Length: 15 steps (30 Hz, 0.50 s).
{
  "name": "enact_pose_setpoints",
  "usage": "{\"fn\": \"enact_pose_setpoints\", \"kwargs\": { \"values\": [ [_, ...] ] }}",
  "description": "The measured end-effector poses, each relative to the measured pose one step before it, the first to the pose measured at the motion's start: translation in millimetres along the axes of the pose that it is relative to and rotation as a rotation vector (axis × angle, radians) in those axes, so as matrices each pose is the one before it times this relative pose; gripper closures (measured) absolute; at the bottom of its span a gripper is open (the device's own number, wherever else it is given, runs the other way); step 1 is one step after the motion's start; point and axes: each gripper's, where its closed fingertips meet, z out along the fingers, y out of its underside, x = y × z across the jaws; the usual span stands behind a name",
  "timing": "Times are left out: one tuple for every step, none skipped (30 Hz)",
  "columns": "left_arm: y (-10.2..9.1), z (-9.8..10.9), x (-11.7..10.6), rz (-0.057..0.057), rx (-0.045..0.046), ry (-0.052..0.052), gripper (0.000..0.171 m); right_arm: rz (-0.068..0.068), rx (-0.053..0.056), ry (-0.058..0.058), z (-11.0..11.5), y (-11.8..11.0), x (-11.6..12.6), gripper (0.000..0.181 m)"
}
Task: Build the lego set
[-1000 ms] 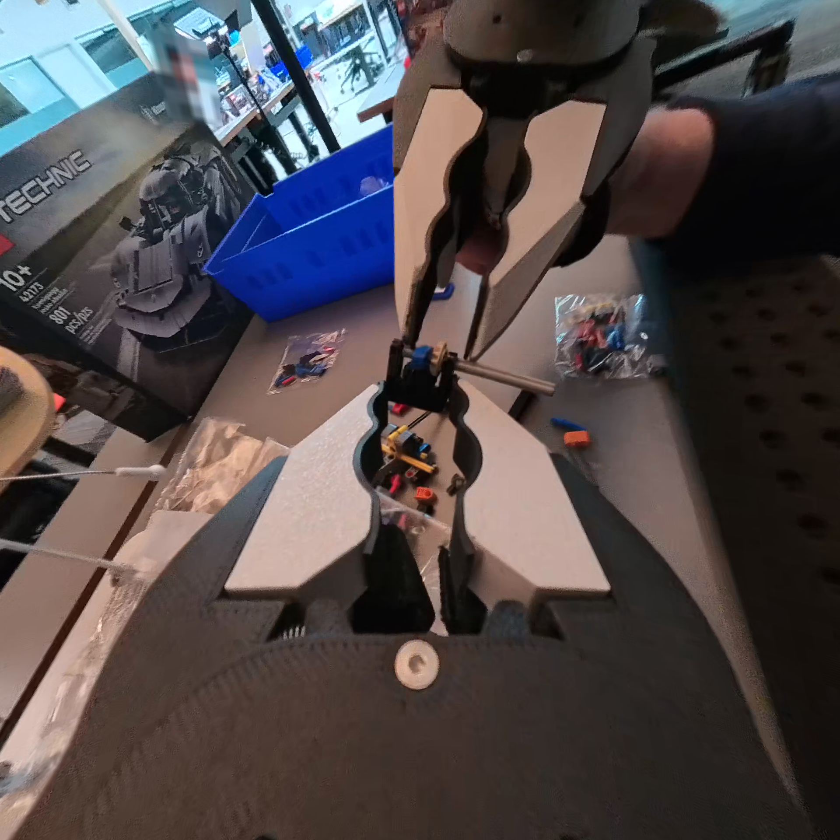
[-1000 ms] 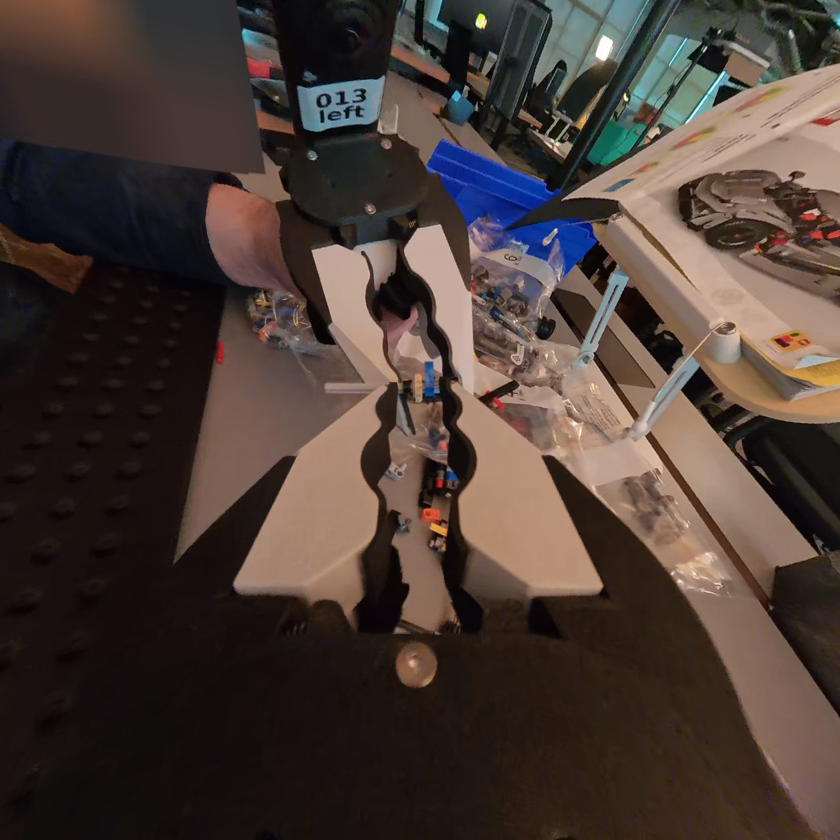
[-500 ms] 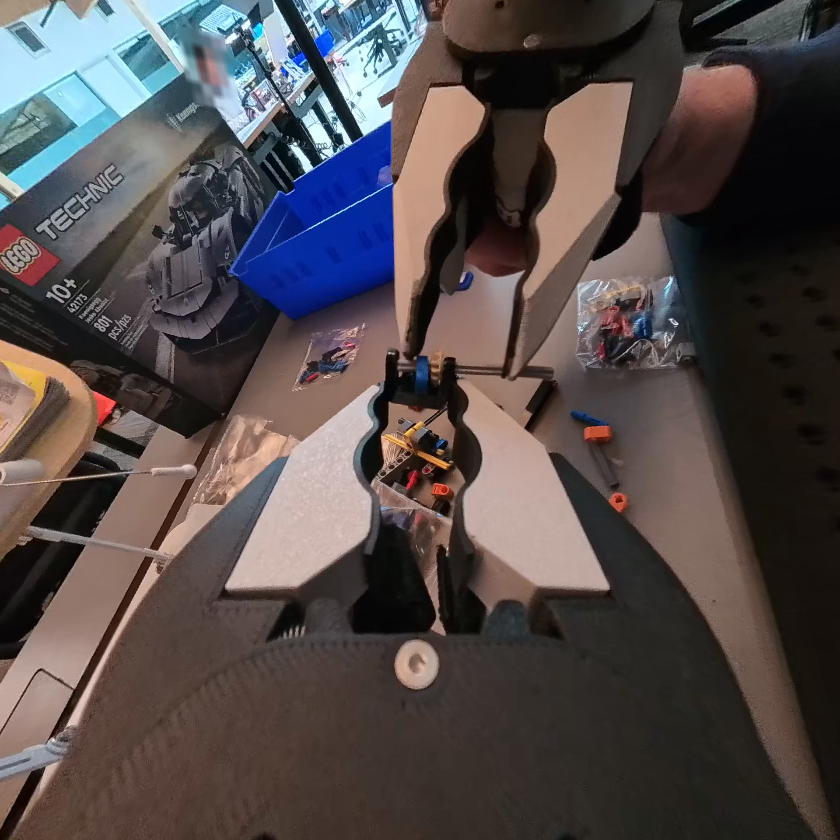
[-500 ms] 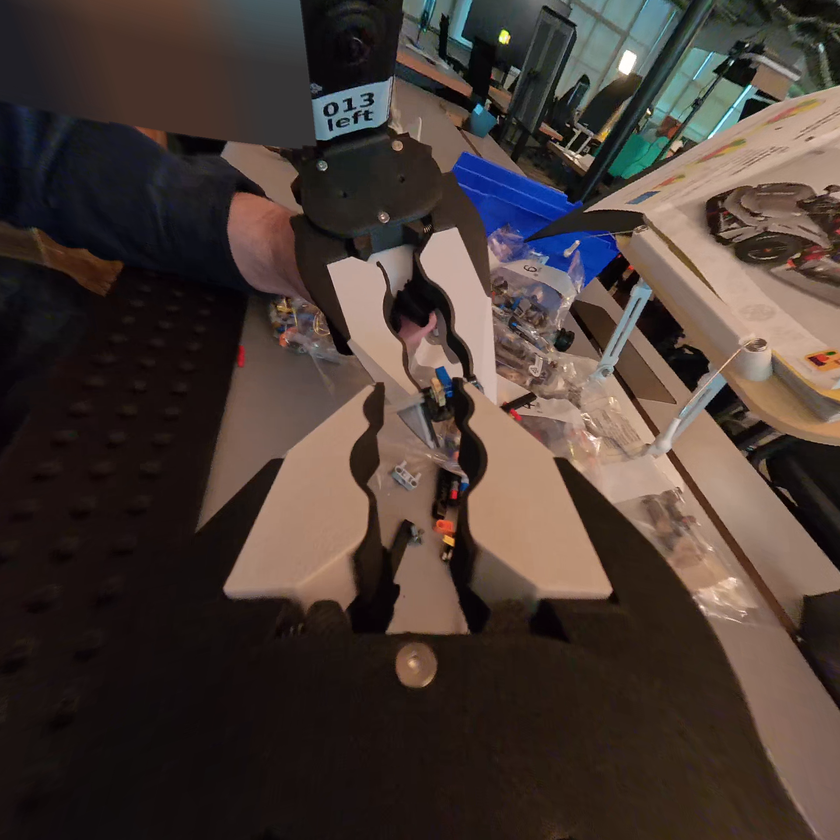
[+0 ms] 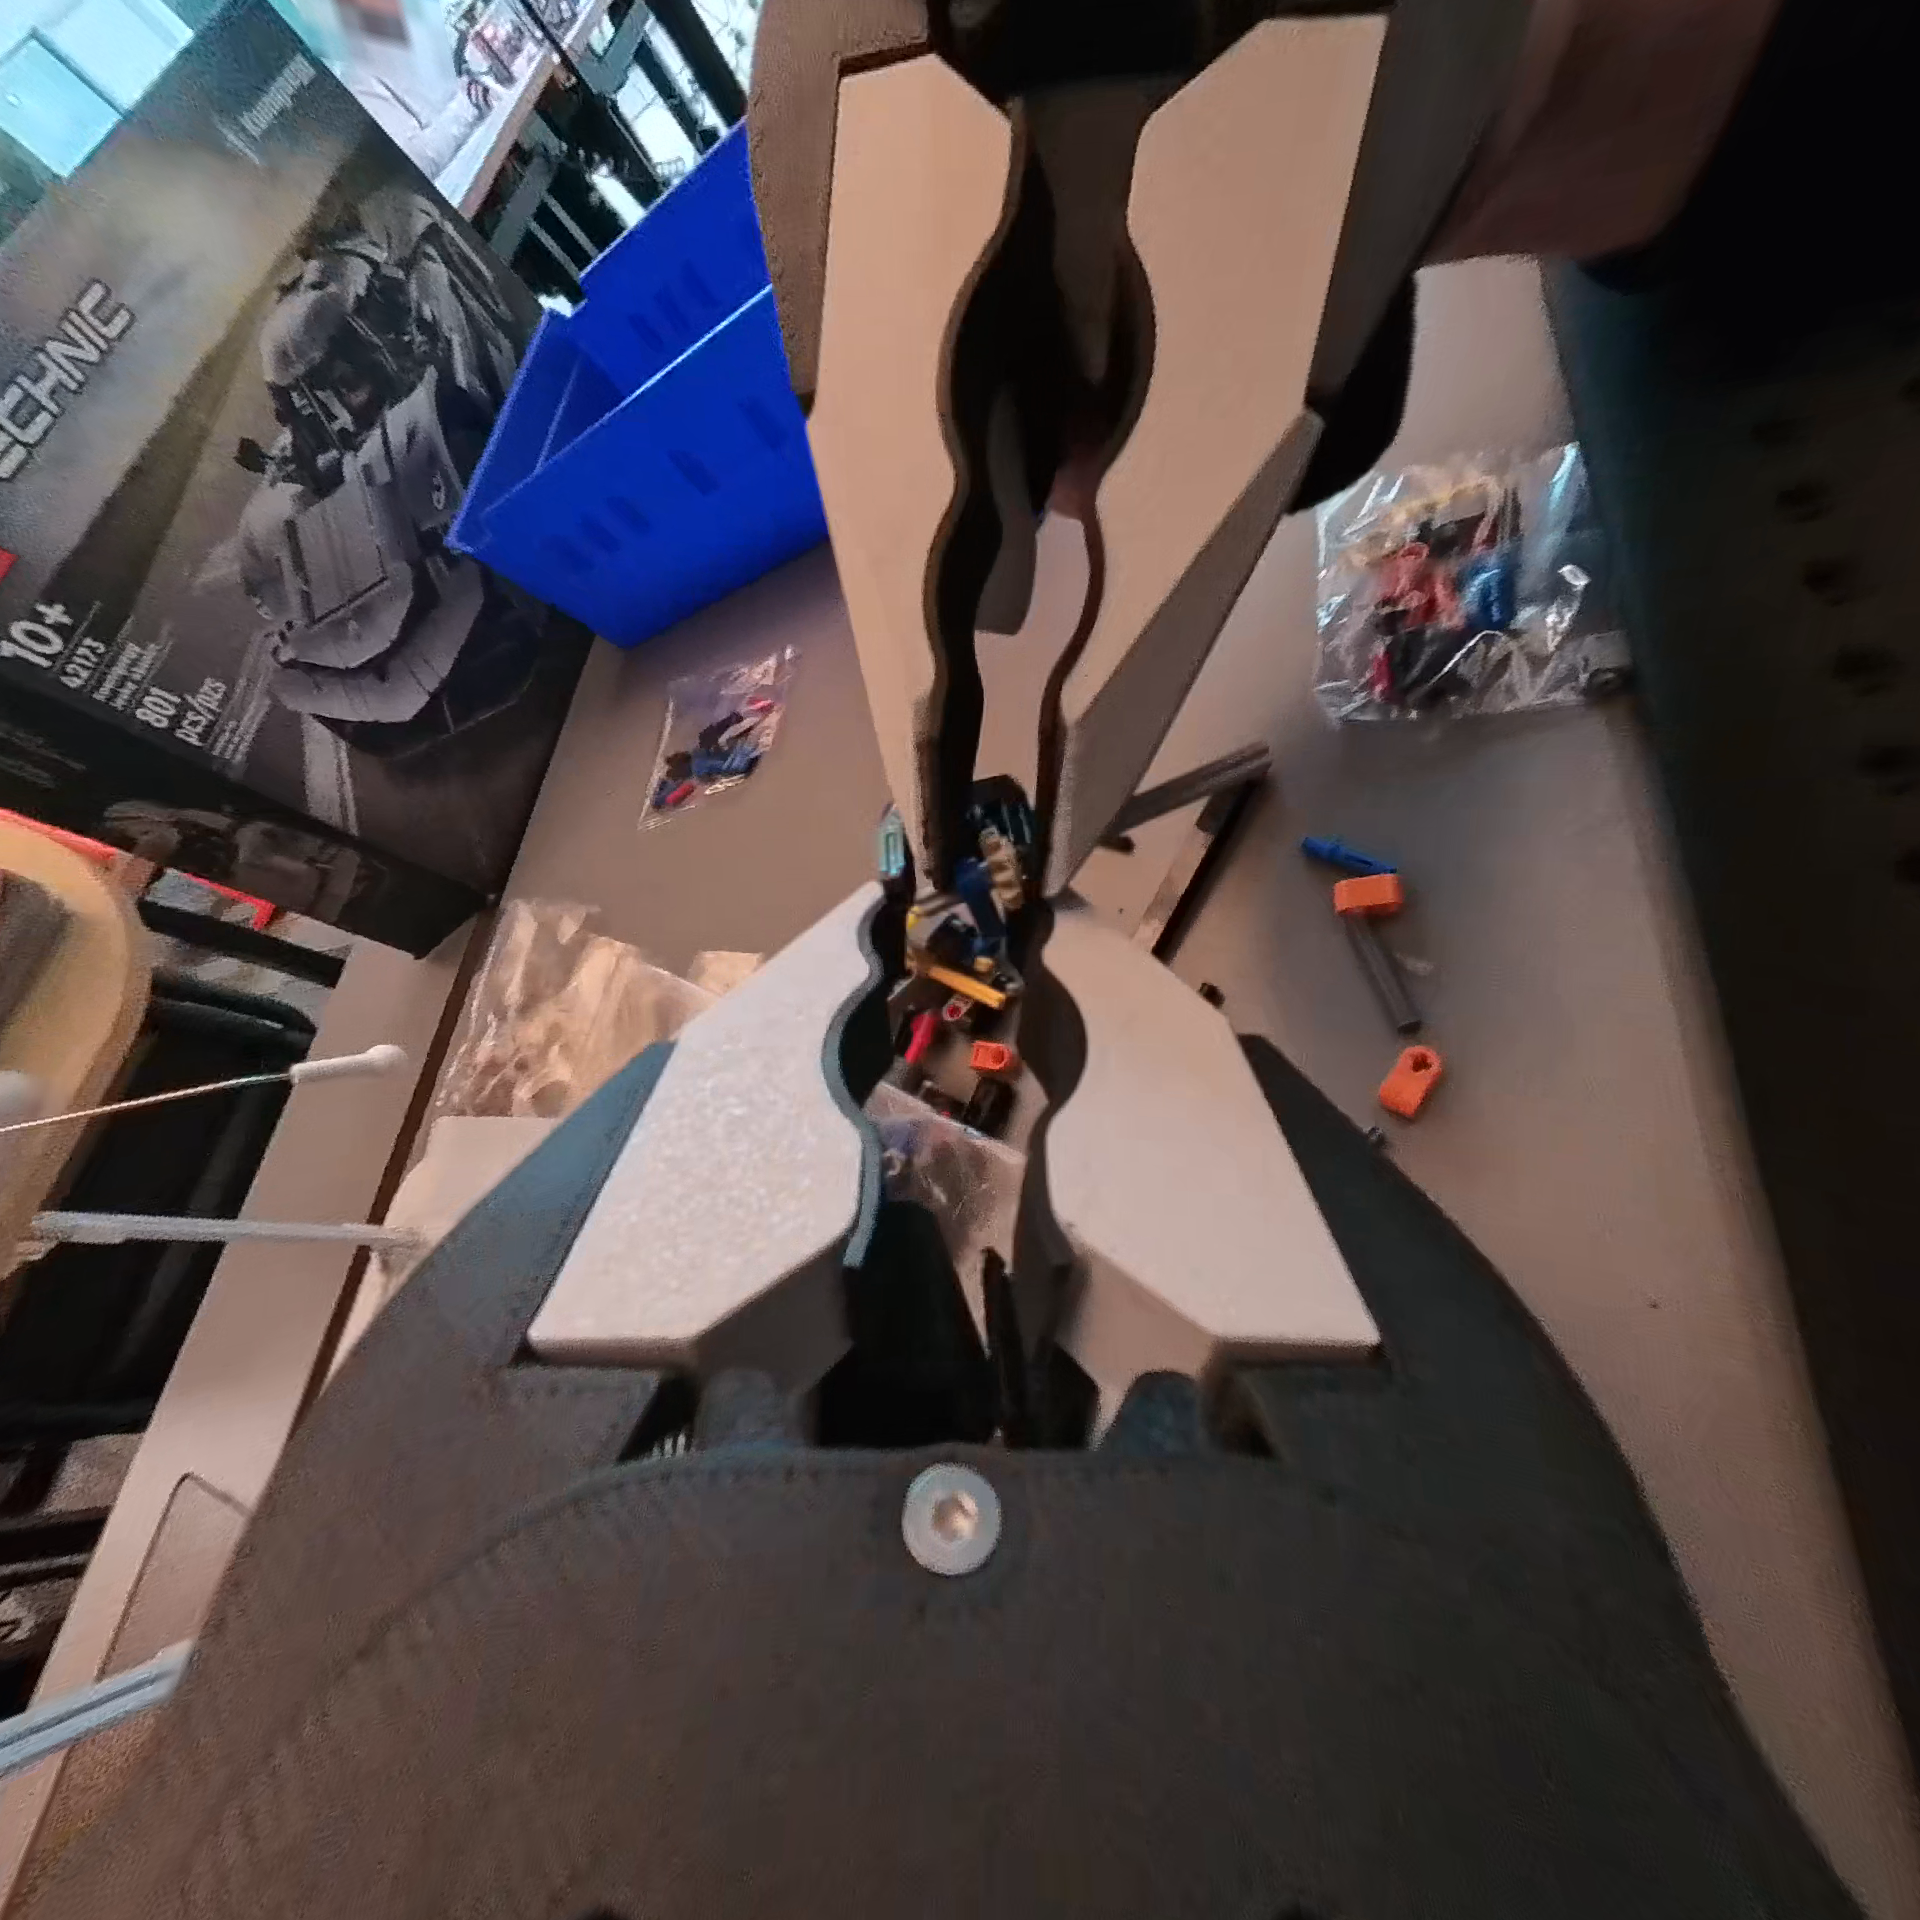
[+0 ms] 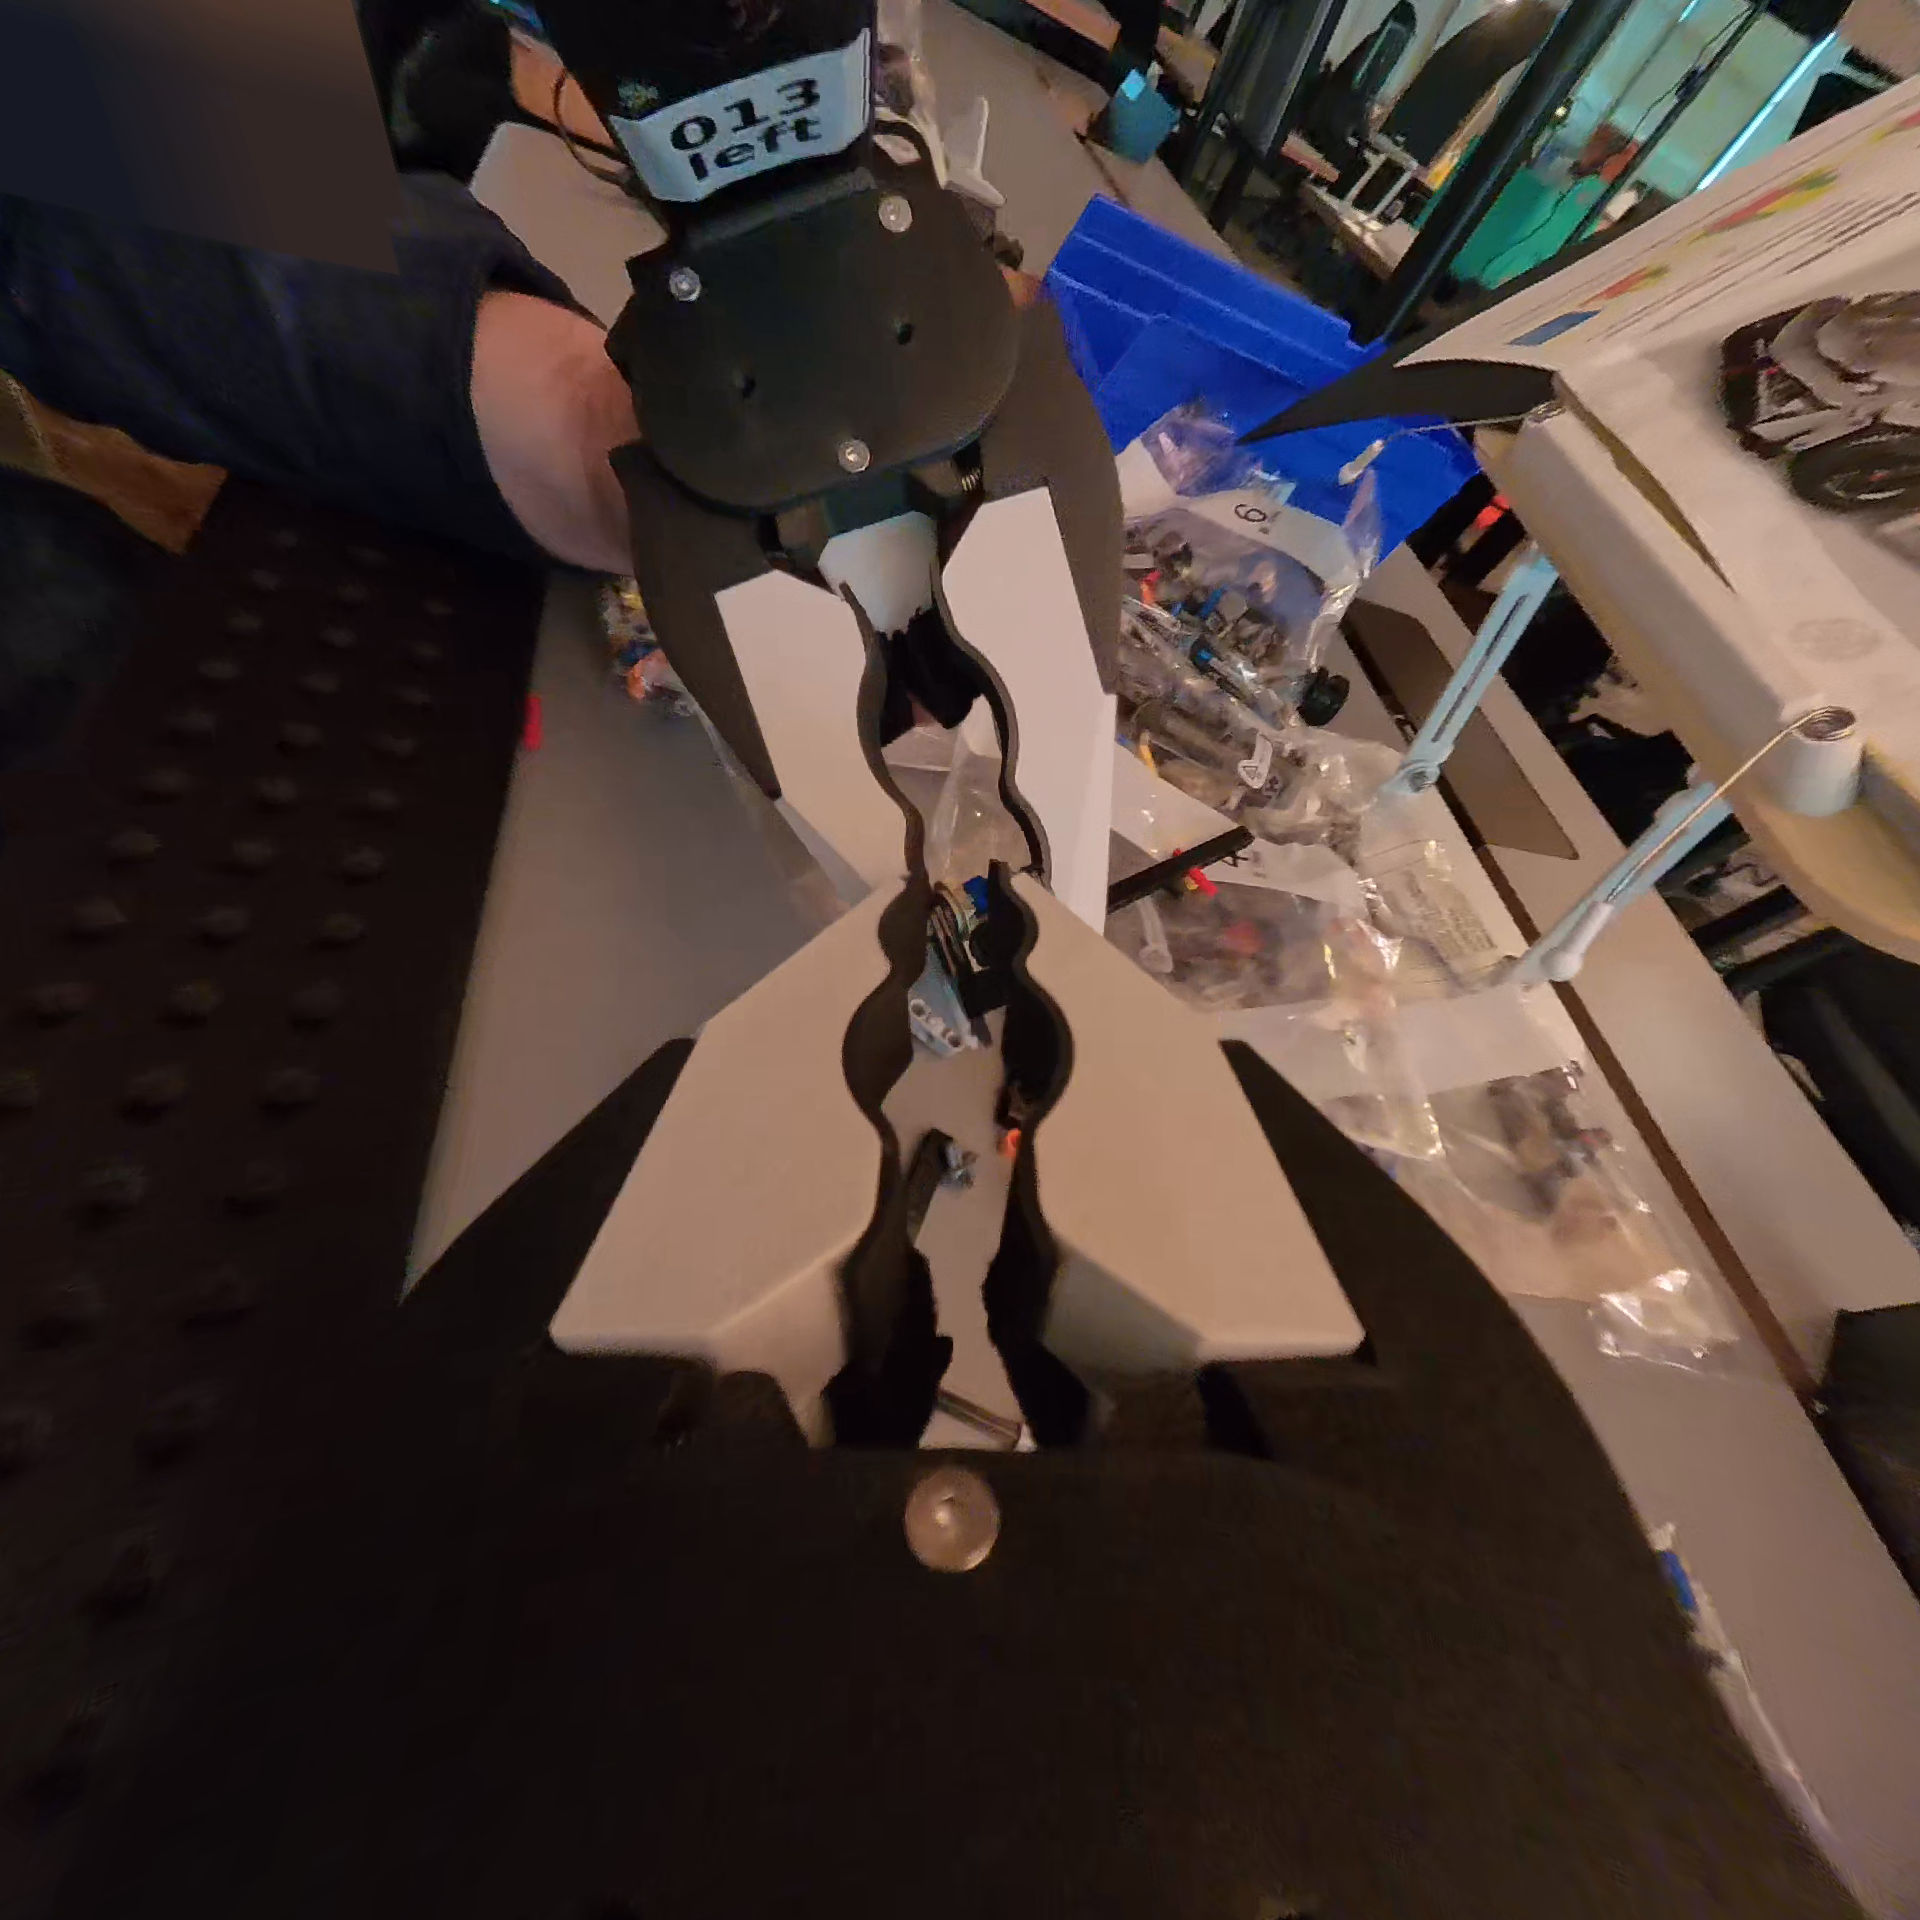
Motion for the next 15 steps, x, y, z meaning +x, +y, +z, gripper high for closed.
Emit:
{"fn": "enact_pose_setpoints", "kwargs": {
  "values": [
    [-1.39,0.22,0.99,-0.0046,0.00685,0.0086,0.154,-0.0013,-0.0014,-0.0058,-1.35,-0.12,-0.48,0.172],
    [0.44,0.81,0.88,0.0040,-0.00766,0.0032,0.154,0.0157,-0.0069,-0.0087,-0.77,1.05,-0.38,0.172],
    [2.33,1.43,2.36,0.0069,-0.01118,0.0074,0.167,0.0293,-0.0059,-0.0204,-1.67,1.26,-1.09,0.176],
    [0.20,-0.04,-2.28,-0.0125,0.00869,-0.0152,0.170,0.0128,0.0128,-0.0659,-1.40,-0.71,-8.27,0.181],
    [-5.26,-5.25,-12.75,-0.0484,0.03310,-0.0406,0.169,0.0152,-0.0380,-0.0718,4.49,7.99,-11.75,0.181],
    [-2.88,-7.37,-14.71,-0.0293,0.01616,-0.0427,0.170,-0.0266,-0.0652,-0.0126,8.40,11.35,-4.89,0.181],
    [-8.57,-8.74,-5.97,-0.0343,0.06320,0.0072,0.171,-0.0220,-0.0687,0.0283,7.65,11.18,2.84,0.181],
    [-2.06,-4.82,-0.75,-0.0354,0.02277,0.0176,0.171,0.0064,0.0117,-0.0076,1.12,-0.98,0.28,0.181],
    [4.75,-0.54,2.64,0.0112,-0.01536,0.0076,0.171,0.0281,0.0551,0.0081,-6.44,-8.23,4.85,0.181],
    [5.11,2.06,3.72,0.0204,-0.02312,0.0025,0.171,0.0308,0.0619,0.0345,-9.66,-9.08,9.21,0.181],
    [0.11,2.46,4.16,0.0109,-0.00167,0.0093,0.171,0.0266,0.0472,0.0296,-8.20,-6.82,7.64,0.181],
    [-1.11,2.48,1.25,0.0071,-0.00376,-0.0028,0.171,0.0183,0.0308,0.0182,-5.02,-4.51,4.28,0.181],
    [1.64,2.57,-2.04,0.0334,-0.02573,-0.0287,0.171,0.0129,0.0174,0.0148,-1.96,-2.63,2.78,0.178],
    [1.99,2.45,-1.02,0.0310,-0.02439,-0.0246,0.171,0.0158,0.0075,-0.0045,0.43,-1.38,0.13,0.173],
    [0.54,2.36,0.18,0.0084,-0.00803,-0.0169,0.171,0.0270,0.0004,-0.0218,1.98,0.06,-1.79,0.170]
  ]
}}
